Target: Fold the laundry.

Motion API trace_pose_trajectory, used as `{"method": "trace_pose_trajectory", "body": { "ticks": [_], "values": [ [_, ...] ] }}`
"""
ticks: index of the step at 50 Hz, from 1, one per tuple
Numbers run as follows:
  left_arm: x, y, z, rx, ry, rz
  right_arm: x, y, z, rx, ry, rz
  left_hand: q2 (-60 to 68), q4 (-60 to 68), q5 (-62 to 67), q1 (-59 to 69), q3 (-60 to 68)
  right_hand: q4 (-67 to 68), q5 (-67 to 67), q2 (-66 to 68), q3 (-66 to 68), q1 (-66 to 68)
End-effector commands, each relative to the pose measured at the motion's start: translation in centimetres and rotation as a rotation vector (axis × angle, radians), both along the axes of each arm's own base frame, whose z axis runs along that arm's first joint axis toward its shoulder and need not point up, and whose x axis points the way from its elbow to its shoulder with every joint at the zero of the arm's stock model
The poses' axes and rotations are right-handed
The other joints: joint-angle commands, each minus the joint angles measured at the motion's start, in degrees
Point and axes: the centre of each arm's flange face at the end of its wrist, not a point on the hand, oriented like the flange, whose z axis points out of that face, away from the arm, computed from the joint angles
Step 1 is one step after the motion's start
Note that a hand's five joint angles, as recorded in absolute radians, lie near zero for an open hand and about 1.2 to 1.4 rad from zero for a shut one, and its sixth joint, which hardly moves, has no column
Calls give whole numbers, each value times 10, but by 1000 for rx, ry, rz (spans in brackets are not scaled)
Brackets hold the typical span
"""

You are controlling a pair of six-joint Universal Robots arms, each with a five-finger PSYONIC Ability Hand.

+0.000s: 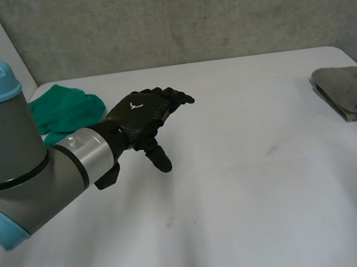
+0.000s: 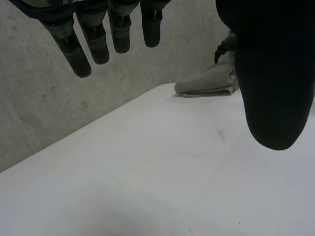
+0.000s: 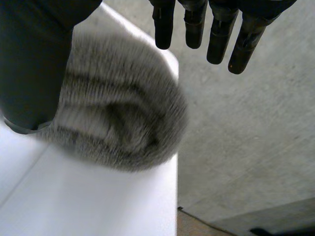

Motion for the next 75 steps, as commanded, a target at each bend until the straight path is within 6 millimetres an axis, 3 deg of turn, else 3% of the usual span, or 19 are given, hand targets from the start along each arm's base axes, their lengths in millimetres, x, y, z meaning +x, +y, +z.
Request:
{"method": "trace_pose_trajectory", "body": {
  "ticks": [1, 2, 7, 9, 11, 14, 17, 22, 25, 30, 37, 44, 48, 49, 52, 60, 67, 71, 75],
  "values": [
    [7, -8, 6, -19, 8, 29, -1, 13, 107, -267, 69, -53, -3, -3, -13, 6, -6, -32, -37, -26, -22, -14],
    [9, -10, 11, -33, 16, 37, 0, 16, 135, -365, 95, -74, -3, -3, -13, 6, -6, -32, -37, -26, -22, -14],
    [13, -13, 39, -130, 65, 56, 26, 30, 195, -564, 148, -42, -8, -8, -18, 1, -11, -32, -37, -26, -22, -14],
    [16, -18, 48, -172, 83, 81, 55, 42, 209, -600, 142, 19, -12, -12, -21, -3, -14, -32, -37, -26, -22, -14],
    [23, -28, 62, -254, 116, 131, 115, 65, 216, -622, 102, 148, -13, -13, -23, -4, -16, -32, -37, -26, -22, -14],
    [33, -47, 75, -363, 155, 208, 190, 100, 196, -560, 48, 345, -10, -10, -20, -1, -13, -32, -37, -26, -22, -14],
    [42, -65, 81, -437, 173, 261, 235, 130, 161, -454, 25, 505, -10, -10, -19, -1, -13, -32, -37, -26, -22, -14],
    [84, -144, 37, -430, 83, 417, 289, 209, 118, -310, -3, 805, -3, -3, -13, 6, -6, -32, -37, -26, -22, -14],
    [103, -172, 15, -413, 22, 465, 299, 235, 98, -260, -1, 875, 7, 7, -3, 16, 4, -32, -37, -26, -22, -14],
    [132, -225, -55, -354, -132, 511, 302, 272, 54, -134, 8, 944, 9, 8, -1, 17, 6, -32, -37, -26, -22, -14],
    [147, -267, -115, -383, -257, 495, 281, 296, 36, -36, 21, 939, 14, 13, 4, 22, 11, -32, -37, -26, -22, -14],
    [145, -286, -142, -413, -286, 463, 268, 313, 36, -44, 34, 942, 35, 35, 26, 44, 33, -32, -37, -26, -22, -14],
    [145, -296, -153, -435, -281, 468, 258, 317, 36, -67, 54, 930, 178, 178, 168, 187, 175, -32, -37, -26, -22, -14],
    [145, -297, -158, -436, -280, 469, 254, 316, 36, -73, 69, 922, 343, 343, 334, 352, 341, -32, -37, -26, -22, -14],
    [142, -296, -161, -436, -290, 472, 247, 314, 39, -93, 92, 906, 684, 684, 674, 692, 681, -32, -37, -26, -22, -14],
    [116, -256, -78, -516, -256, 566, 230, 300, 51, -160, 158, 846, 685, 684, 675, 693, 682, -32, -37, -26, -22, -14],
    [64, -159, 10, -607, 32, 477, 219, 277, 63, -204, 138, 763, 685, 684, 675, 693, 682, -32, -37, -26, -22, -14],
    [48, -95, 10, -481, 77, 390, 213, 267, 69, -207, 86, 697, 685, 684, 675, 693, 682, -32, -37, -26, -22, -14],
    [25, -27, -19, -318, 19, 258, 206, 259, 72, -206, 54, 654, 685, 684, 675, 693, 682, -32, -37, -26, -22, -14]
  ]
}}
